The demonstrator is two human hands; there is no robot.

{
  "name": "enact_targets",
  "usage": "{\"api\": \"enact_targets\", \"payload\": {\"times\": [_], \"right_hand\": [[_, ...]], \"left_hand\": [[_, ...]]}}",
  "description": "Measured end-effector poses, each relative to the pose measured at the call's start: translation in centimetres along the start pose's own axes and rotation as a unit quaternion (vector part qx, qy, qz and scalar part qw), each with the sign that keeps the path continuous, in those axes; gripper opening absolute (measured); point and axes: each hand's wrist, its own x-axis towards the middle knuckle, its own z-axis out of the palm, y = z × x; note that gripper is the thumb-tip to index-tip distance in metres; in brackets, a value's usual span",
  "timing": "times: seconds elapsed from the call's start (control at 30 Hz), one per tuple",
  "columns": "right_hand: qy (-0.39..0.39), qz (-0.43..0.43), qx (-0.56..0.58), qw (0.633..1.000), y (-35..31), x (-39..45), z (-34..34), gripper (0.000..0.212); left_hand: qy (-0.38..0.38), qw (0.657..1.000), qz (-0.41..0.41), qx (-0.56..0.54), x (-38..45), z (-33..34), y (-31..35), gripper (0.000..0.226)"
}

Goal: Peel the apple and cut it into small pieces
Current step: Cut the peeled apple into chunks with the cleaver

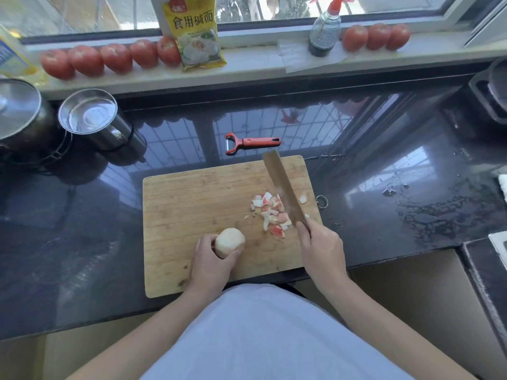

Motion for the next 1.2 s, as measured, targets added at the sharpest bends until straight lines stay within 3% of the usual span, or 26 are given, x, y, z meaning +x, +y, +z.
{"api": "enact_targets", "payload": {"times": [0.07,0.17,0.27,0.37,0.57,0.73,0.87,1.03,1.13,1.2], "right_hand": [[-0.012,-0.046,-0.149,0.988,0.7,0.9,-0.5,0.005],[-0.031,-0.075,-0.263,0.961,1.6,1.6,-0.9,0.021],[0.029,-0.182,-0.268,0.946,2.9,1.7,-0.9,0.042],[0.055,-0.262,-0.263,0.927,4.4,2.0,-0.5,0.052],[0.073,-0.272,-0.308,0.909,5.2,2.3,0.0,0.042],[0.021,-0.257,-0.327,0.909,6.0,2.8,-0.4,0.041],[-0.014,-0.247,-0.355,0.901,6.7,2.7,-0.8,0.054],[-0.03,-0.244,-0.367,0.897,6.2,2.6,-0.6,0.054],[-0.04,-0.25,-0.37,0.894,6.0,2.5,-0.6,0.054],[-0.033,-0.263,-0.371,0.89,5.8,2.5,-0.7,0.053]], "left_hand": [[-0.002,1.0,-0.007,-0.018,0.2,-0.1,-0.1,0.047],[0.005,0.999,-0.002,-0.037,0.4,-0.6,-0.1,0.045],[0.0,0.996,0.077,0.036,0.6,-2.0,-0.4,0.047],[-0.02,0.972,0.177,0.153,1.2,-3.4,-0.8,0.056],[0.029,0.916,0.275,0.292,3.9,-5.0,-2.0,0.062],[0.014,0.854,0.312,0.416,4.8,-6.3,-3.0,0.065],[-0.03,0.854,0.313,0.416,4.4,-6.8,-3.1,0.07],[-0.018,0.882,0.301,0.363,3.1,-7.7,-2.5,0.06],[-0.005,0.88,0.35,0.322,1.7,-5.6,1.5,0.059],[-0.052,0.856,0.418,0.299,1.4,-2.4,4.8,0.045]]}}
